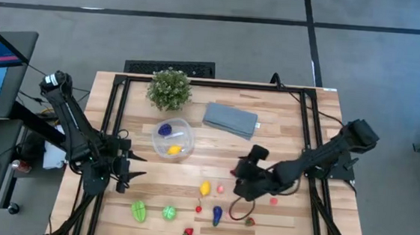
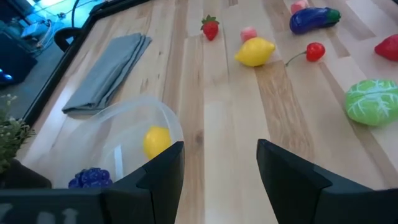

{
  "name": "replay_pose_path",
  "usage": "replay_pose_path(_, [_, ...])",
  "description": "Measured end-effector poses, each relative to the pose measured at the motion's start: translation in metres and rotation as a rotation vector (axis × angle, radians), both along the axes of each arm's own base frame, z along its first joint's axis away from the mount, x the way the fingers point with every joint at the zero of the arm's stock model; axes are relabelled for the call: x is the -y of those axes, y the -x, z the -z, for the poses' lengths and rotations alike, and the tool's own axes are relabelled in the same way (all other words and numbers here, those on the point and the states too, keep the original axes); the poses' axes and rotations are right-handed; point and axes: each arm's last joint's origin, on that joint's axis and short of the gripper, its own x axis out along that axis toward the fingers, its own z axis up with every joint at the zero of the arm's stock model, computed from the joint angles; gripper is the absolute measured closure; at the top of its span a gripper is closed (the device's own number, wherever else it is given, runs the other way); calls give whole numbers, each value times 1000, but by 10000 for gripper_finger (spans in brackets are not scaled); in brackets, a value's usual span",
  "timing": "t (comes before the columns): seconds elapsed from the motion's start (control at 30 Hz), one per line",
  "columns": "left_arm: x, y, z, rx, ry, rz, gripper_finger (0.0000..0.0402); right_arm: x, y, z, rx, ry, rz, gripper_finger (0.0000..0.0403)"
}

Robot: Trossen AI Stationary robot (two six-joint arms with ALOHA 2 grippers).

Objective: Pick and placing Produce into tupperware
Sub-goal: Put the top strawberry into the transparent bin

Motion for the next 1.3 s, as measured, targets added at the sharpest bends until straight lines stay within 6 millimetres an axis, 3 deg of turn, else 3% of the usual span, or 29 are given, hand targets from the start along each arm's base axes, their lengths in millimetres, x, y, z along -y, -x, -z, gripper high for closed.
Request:
replay_pose_path(0.27, [2, -2, -1, 44, 27, -38, 209, 13, 32, 22, 124, -68, -24, 101])
replay_pose_path(0.57, [4, -4, -4, 107, 31, -67, 209, 25, 37, 48, 148, -129, -144, 101])
replay_pose_path(1.03, [5, -6, -6, 153, 51, -93, 209, 43, 39, 62, 215, -228, -240, 101])
replay_pose_path(1.3, [5, -6, -7, 166, 62, -106, 209, 49, 31, 83, 199, -274, -268, 101])
